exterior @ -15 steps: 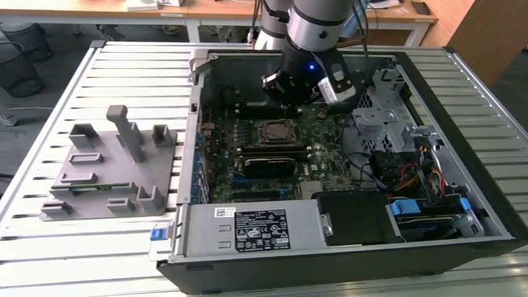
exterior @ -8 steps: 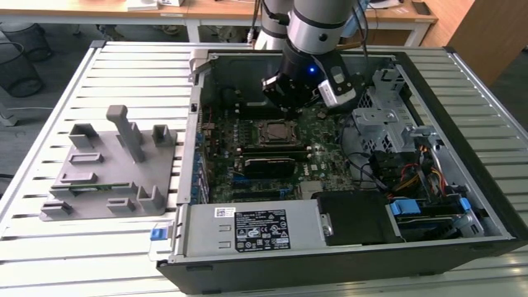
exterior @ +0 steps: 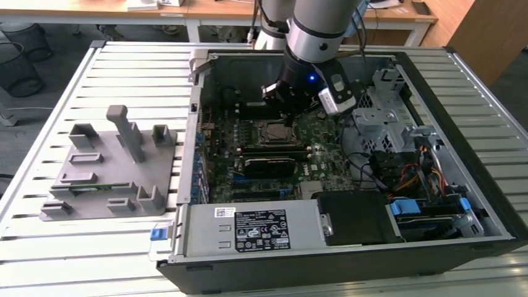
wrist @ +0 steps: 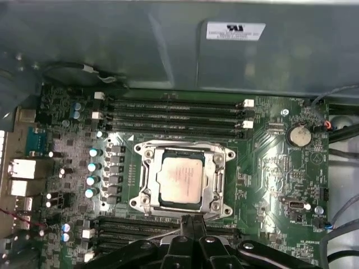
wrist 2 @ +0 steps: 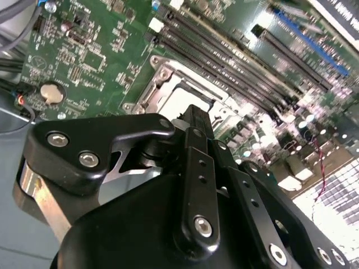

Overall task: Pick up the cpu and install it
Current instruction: 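Install the second cpu locking lever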

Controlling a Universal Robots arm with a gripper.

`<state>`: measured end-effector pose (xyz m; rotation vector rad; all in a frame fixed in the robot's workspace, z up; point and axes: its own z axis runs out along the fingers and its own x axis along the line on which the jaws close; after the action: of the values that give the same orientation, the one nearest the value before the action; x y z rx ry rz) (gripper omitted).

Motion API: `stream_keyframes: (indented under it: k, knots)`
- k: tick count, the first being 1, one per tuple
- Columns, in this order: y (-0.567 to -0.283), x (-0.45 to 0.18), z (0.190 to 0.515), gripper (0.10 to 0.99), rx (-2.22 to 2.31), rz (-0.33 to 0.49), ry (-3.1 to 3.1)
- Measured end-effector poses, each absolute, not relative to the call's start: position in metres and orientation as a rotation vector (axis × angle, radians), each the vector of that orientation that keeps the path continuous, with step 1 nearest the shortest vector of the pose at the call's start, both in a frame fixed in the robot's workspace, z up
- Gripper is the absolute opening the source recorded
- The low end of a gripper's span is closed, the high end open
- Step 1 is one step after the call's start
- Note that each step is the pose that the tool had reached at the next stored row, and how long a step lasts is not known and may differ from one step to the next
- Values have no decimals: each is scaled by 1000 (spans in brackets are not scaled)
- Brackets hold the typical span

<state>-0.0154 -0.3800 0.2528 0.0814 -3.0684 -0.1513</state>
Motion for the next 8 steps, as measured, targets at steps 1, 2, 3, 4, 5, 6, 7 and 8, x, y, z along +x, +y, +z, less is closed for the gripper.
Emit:
stream_keyframes:
  k: [1, 2, 3, 4, 5, 6, 7, 8]
  knots:
    - [-381, -15, 252, 106, 81, -151, -3068]
    - [-383, -16, 252, 106, 81, -151, -3068]
    - [-384, -16, 252, 106, 81, -151, -3068]
    - [-384, -16, 252, 106, 81, -151, -3068]
    - [-384, -16, 251, 106, 81, -151, -3068]
    - [-384, -16, 251, 106, 81, -151, -3068]
    - [-384, -17, 251, 106, 81, -151, -3068]
    - [-384, -18, 251, 106, 81, -151, -3068]
